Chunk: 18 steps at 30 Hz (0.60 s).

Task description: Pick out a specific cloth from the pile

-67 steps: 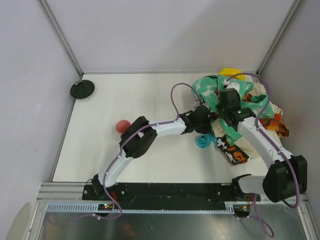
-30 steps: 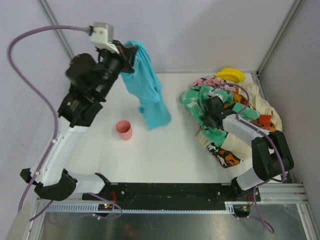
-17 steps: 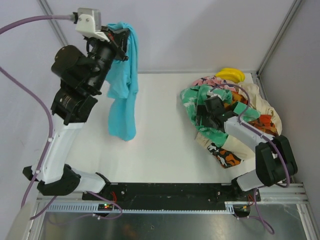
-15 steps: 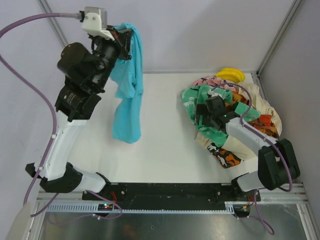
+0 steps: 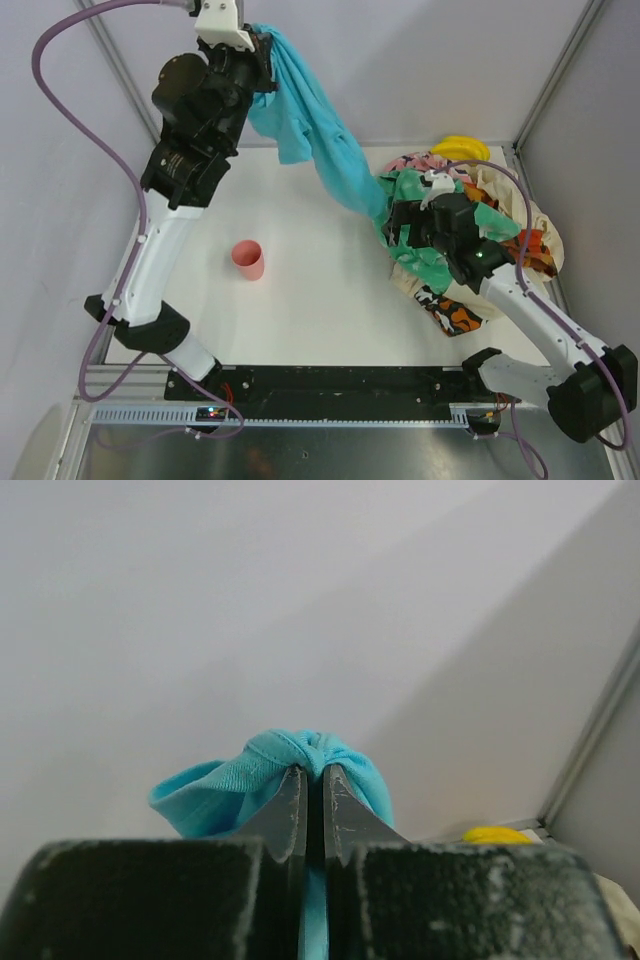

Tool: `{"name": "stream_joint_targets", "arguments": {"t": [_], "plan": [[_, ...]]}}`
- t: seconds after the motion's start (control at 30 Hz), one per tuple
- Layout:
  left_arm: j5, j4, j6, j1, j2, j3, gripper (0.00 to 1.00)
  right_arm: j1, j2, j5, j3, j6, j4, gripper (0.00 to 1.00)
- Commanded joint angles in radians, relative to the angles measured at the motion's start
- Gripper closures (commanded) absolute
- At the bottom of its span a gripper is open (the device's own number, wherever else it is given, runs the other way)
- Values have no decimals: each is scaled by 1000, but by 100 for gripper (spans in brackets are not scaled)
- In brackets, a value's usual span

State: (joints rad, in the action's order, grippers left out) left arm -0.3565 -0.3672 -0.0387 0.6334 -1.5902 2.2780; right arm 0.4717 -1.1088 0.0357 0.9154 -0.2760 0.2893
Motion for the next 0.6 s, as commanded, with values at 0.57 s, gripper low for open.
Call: {"name": "stream_joint_targets", "arguments": {"t": [0.57], "plan": [[247,53,285,-398,-399,-207,99,-10,92,180,-36,21,54,1]]}}
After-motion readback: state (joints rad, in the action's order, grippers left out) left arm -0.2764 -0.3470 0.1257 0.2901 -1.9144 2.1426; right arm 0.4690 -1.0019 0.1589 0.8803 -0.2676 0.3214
